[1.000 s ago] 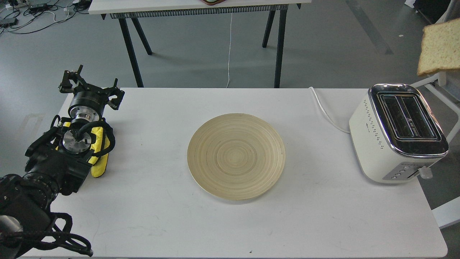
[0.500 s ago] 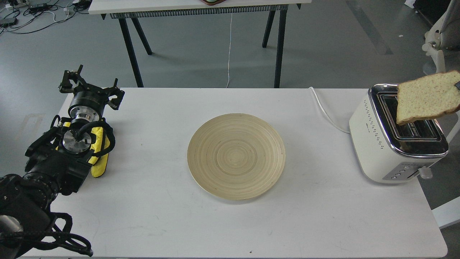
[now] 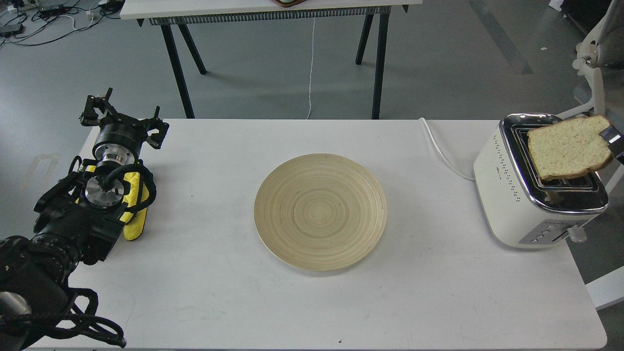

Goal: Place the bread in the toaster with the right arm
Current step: 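Lower the bread into the toaster slot and release it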

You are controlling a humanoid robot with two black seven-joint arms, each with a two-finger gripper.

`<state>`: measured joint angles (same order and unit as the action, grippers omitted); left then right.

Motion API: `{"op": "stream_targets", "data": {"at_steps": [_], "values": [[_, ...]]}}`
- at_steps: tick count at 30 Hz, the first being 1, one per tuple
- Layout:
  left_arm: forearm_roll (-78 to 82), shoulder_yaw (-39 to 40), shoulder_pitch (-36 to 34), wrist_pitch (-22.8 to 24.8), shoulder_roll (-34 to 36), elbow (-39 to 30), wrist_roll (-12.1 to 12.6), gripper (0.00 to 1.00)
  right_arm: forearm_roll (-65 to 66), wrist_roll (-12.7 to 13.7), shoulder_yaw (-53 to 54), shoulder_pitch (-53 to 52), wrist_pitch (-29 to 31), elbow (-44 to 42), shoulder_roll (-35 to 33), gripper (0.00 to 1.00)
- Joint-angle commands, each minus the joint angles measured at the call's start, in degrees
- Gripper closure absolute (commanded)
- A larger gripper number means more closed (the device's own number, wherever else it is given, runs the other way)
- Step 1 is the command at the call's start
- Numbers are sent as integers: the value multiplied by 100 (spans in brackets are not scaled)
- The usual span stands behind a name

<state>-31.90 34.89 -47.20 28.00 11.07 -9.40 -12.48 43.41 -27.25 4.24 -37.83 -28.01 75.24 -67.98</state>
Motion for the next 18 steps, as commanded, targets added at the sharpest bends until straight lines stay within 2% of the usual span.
{"op": "stream_targets", "data": {"at_steps": [1, 2, 6, 9, 12, 18], "values": [[0, 0, 0, 0, 0, 0, 0, 0, -8, 0, -2, 3, 1, -27, 153, 81], [0, 0, 0, 0, 0, 0, 0, 0, -8, 0, -2, 3, 1, -44, 162, 74], [0, 0, 0, 0, 0, 0, 0, 0, -8, 0, 42, 3, 1, -53, 215, 65], [0, 0, 0, 0, 0, 0, 0, 0, -16, 9, 112, -5, 1, -54, 233, 52], [0, 0, 0, 0, 0, 0, 0, 0, -17, 9, 156, -14, 1, -53, 233, 48], [0, 0, 0, 0, 0, 0, 0, 0, -34, 9, 454, -14, 1, -45, 241, 46]]}}
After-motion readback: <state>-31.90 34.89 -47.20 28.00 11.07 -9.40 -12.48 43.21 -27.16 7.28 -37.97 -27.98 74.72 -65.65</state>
